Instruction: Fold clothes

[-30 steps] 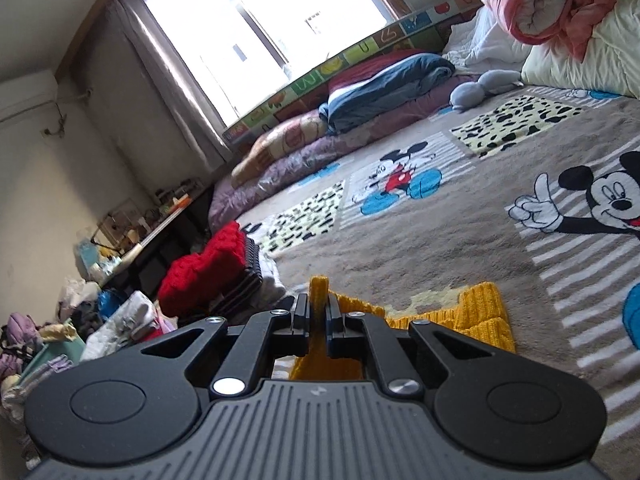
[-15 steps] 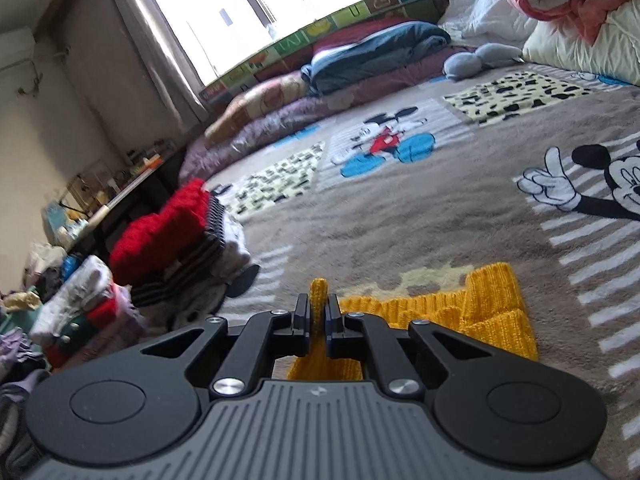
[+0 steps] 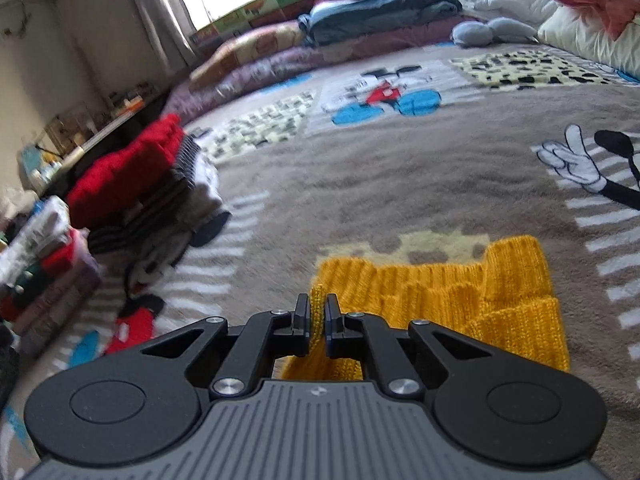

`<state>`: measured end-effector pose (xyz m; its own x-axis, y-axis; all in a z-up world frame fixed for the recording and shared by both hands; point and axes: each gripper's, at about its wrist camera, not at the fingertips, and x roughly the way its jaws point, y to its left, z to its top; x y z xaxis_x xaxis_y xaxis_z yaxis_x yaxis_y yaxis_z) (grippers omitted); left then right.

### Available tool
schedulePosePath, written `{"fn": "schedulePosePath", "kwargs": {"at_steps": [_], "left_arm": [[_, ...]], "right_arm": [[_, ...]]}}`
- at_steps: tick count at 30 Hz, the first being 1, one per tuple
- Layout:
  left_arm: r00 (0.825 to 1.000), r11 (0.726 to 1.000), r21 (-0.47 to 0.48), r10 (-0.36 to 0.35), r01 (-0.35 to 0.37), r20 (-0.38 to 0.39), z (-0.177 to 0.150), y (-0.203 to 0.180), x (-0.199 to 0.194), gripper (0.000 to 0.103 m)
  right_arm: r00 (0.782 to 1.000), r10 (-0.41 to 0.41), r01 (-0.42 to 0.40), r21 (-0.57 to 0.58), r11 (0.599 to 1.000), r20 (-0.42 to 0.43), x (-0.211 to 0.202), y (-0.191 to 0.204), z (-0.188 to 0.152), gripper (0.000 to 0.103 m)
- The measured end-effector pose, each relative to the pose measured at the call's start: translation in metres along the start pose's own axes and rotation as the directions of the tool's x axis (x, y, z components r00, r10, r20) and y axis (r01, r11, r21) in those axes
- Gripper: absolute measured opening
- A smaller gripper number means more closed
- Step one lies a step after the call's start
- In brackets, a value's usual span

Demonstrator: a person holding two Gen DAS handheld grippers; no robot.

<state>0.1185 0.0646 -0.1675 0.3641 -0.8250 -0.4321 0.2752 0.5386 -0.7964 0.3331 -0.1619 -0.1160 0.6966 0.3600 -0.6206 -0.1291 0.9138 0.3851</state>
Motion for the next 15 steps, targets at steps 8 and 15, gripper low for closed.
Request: {"fn": "schedulePosePath", "kwargs": {"at_steps": [8, 15], "left_arm": [[1.0, 0.999, -0.043, -0.008, 0.009, 0.025, -0.005, 0.002, -0.01, 0.026], [0.999, 0.999, -0.046, 0.009, -0.007, 0.036, -0.01, -0.001, -0.01, 0.026]], "right_arm": [[0.997, 0.013, -0.014, 0.012, 1.0, 0.081, -0.025, -0.009, 0.016, 0.029], [0.997, 0.066, -0.053, -0.232, 0.971, 0.051, -0.065, 0.004, -0.005, 0.029]]}}
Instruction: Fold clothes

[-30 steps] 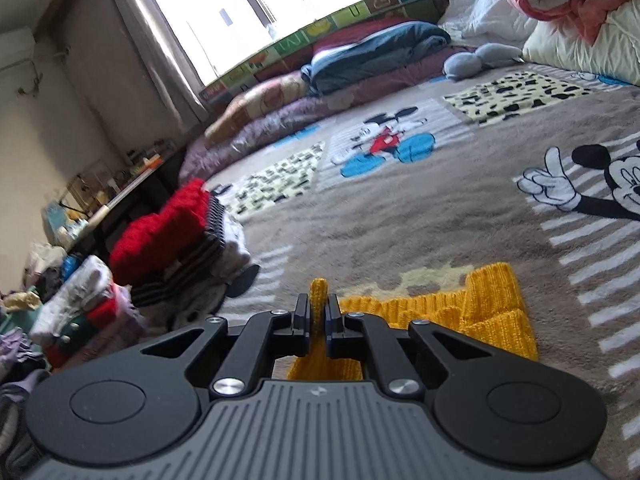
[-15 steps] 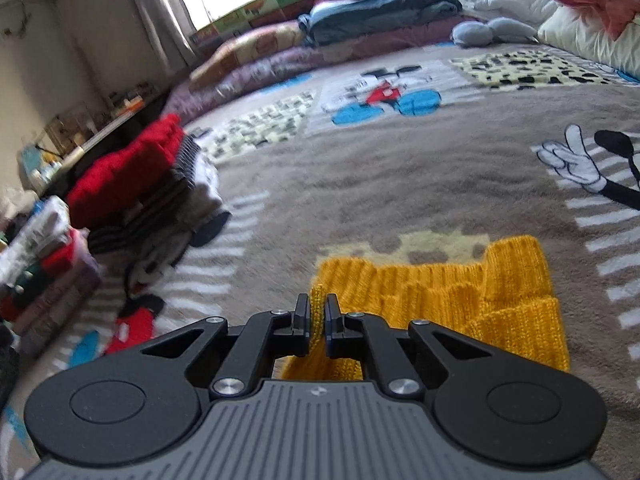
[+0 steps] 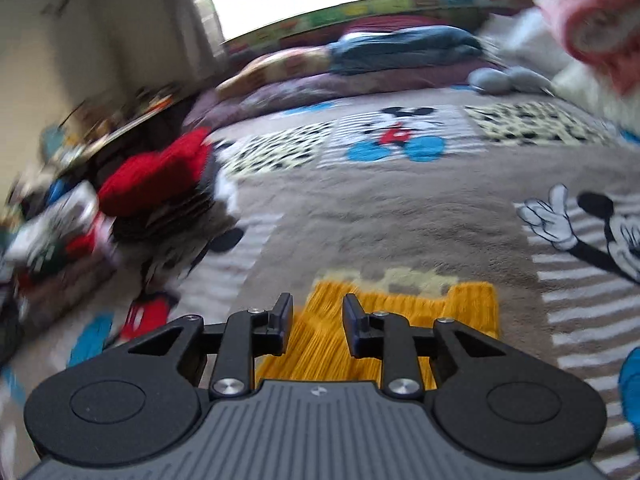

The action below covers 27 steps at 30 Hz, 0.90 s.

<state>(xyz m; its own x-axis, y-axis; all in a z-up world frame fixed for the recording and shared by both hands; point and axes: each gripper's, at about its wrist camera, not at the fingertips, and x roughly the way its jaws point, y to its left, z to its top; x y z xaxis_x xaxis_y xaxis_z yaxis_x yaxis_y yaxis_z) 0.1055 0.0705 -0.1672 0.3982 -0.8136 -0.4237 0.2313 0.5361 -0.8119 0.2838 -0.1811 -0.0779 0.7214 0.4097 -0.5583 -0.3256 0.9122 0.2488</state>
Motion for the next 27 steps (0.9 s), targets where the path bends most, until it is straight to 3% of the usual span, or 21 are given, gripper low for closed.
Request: {"fn": "schedulePosePath", "kwargs": {"at_steps": [4, 7, 10, 13, 16, 20, 23, 25, 26, 27], "left_arm": [[1.0, 1.0, 0.002, 0.009, -0.009, 0.005, -0.002, 0.0, 0.0, 0.026], [1.0, 1.0, 0.003, 0.01, -0.01, 0.004, -0.002, 0.001, -0.001, 0.026], [1.0, 1.0, 0.006, 0.011, -0.011, 0.002, -0.002, 0.001, -0.002, 0.026], [1.0, 1.0, 0.015, 0.013, -0.013, -0.001, 0.001, -0.002, 0.002, 0.026], [1.0, 1.0, 0.018, 0.013, -0.013, -0.004, 0.002, -0.004, 0.005, 0.026], [1.0, 1.0, 0.019, 0.012, -0.012, -0.006, 0.001, -0.003, 0.004, 0.026], [1.0, 1.0, 0.018, 0.011, -0.011, -0.007, 0.002, -0.004, 0.006, 0.026], [1.0, 1.0, 0.013, 0.008, -0.008, -0.007, 0.002, -0.002, 0.004, 0.026], [1.0, 1.0, 0.01, 0.006, -0.005, -0.006, 0.002, -0.002, 0.0, 0.026], [1.0, 1.0, 0.003, 0.002, -0.002, -0.005, 0.003, -0.002, -0.001, 0.025]], "right_arm": [[0.998, 0.003, -0.019, -0.234, 0.972, -0.069, 0.007, 0.036, -0.024, 0.028], [0.987, -0.088, 0.04, -0.324, 0.945, -0.135, 0.032, 0.049, -0.037, 0.027], [0.984, -0.128, 0.072, -0.374, 0.925, -0.127, 0.04, 0.06, -0.04, 0.029], [0.994, -0.079, 0.054, -0.297, 0.953, -0.074, 0.023, 0.056, -0.03, 0.029], [0.996, -0.087, 0.082, -0.15, 0.985, -0.027, 0.013, 0.033, -0.02, 0.032], [0.993, -0.096, 0.1, 0.058, 0.993, -0.069, 0.023, -0.005, -0.016, 0.033], [0.991, -0.057, 0.074, 0.146, 0.986, -0.121, 0.034, -0.019, -0.02, 0.033], [0.991, -0.027, 0.047, 0.162, 0.986, -0.127, 0.035, -0.021, -0.025, 0.028], [0.992, -0.009, 0.031, 0.171, 0.985, -0.123, 0.035, -0.022, -0.026, 0.015], [0.994, 0.005, 0.016, 0.184, 0.983, -0.114, 0.034, -0.023, -0.027, 0.013]]}}
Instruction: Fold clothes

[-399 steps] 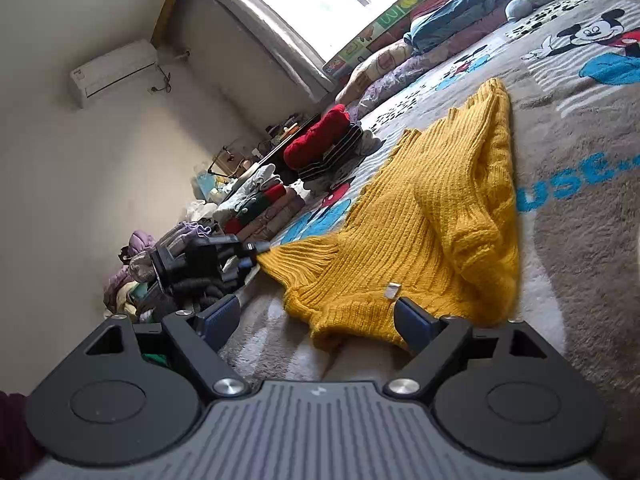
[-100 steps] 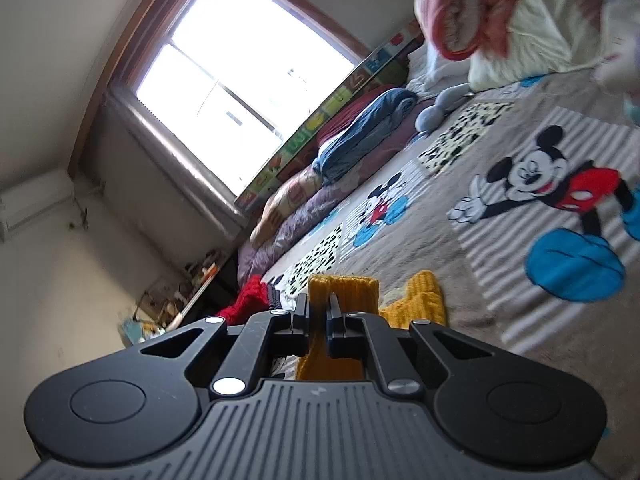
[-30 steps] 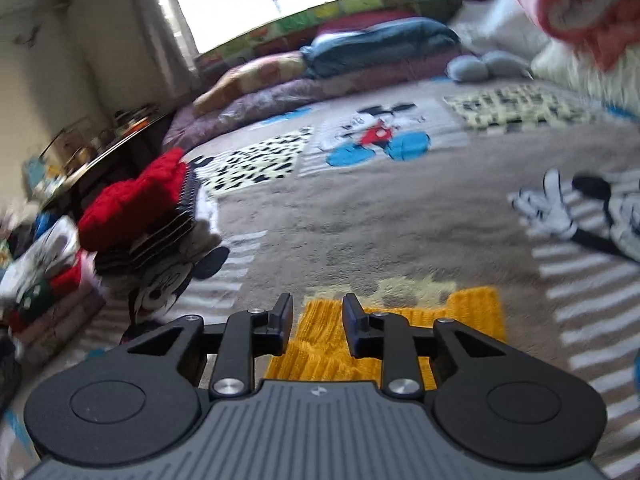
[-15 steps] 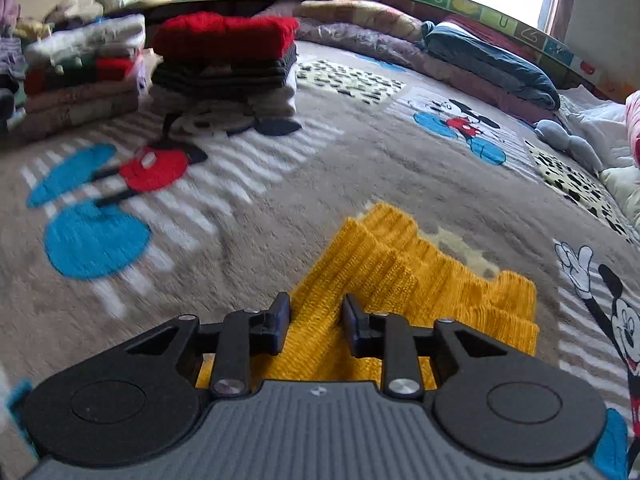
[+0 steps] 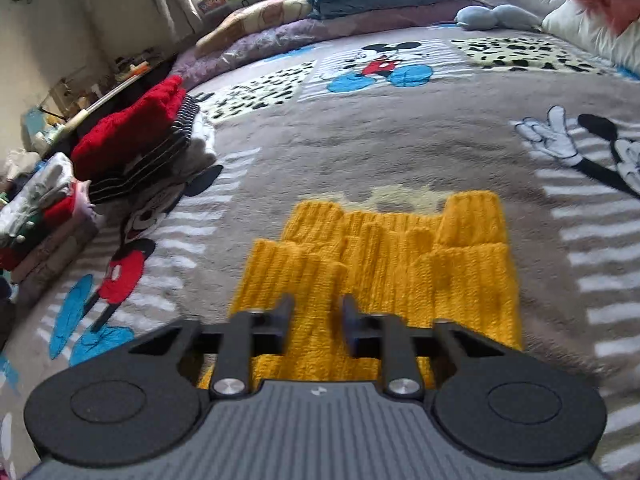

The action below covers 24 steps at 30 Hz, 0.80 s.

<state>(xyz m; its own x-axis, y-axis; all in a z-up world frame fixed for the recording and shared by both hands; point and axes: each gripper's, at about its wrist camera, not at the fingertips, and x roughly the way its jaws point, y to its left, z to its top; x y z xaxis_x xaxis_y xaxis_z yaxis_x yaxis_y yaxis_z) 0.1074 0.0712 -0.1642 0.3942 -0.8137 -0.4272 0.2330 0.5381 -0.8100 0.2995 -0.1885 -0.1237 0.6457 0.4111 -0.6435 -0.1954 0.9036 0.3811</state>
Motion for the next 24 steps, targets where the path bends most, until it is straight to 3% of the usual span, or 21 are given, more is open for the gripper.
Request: {"fn": "schedulePosePath", "kwargs": {"at_steps": [5, 7, 12, 15, 18, 24], "left_arm": [[1.0, 0.998, -0.059, -0.024, 0.024, -0.001, 0.003, 0.009, -0.001, 0.023], [1.0, 0.998, -0.062, -0.023, 0.023, -0.001, 0.002, 0.009, -0.003, 0.023], [1.0, 0.997, -0.067, -0.022, 0.022, 0.004, 0.001, 0.01, -0.006, 0.023], [1.0, 0.998, -0.06, -0.017, 0.017, 0.006, 0.001, 0.009, -0.005, 0.023], [1.0, 0.998, -0.057, -0.015, 0.016, 0.01, 0.001, 0.007, -0.006, 0.023], [1.0, 0.998, -0.059, -0.004, 0.006, 0.021, -0.002, 0.005, -0.007, 0.023]], "right_arm": [[0.991, 0.029, -0.037, 0.062, 0.997, 0.132, -0.028, -0.002, 0.006, 0.01], [0.992, 0.017, -0.021, 0.031, 0.999, 0.122, -0.026, -0.001, 0.011, 0.01], [0.998, -0.06, 0.06, -0.037, 0.998, 0.001, 0.002, -0.001, 0.006, 0.012], [0.998, -0.045, 0.046, -0.019, 0.999, 0.039, -0.011, -0.002, 0.005, 0.019], [0.996, -0.013, 0.016, -0.03, 0.999, 0.083, -0.032, 0.0, 0.006, 0.019], [0.995, 0.066, -0.046, -0.23, 0.972, 0.081, -0.086, 0.031, -0.023, 0.019]]}}
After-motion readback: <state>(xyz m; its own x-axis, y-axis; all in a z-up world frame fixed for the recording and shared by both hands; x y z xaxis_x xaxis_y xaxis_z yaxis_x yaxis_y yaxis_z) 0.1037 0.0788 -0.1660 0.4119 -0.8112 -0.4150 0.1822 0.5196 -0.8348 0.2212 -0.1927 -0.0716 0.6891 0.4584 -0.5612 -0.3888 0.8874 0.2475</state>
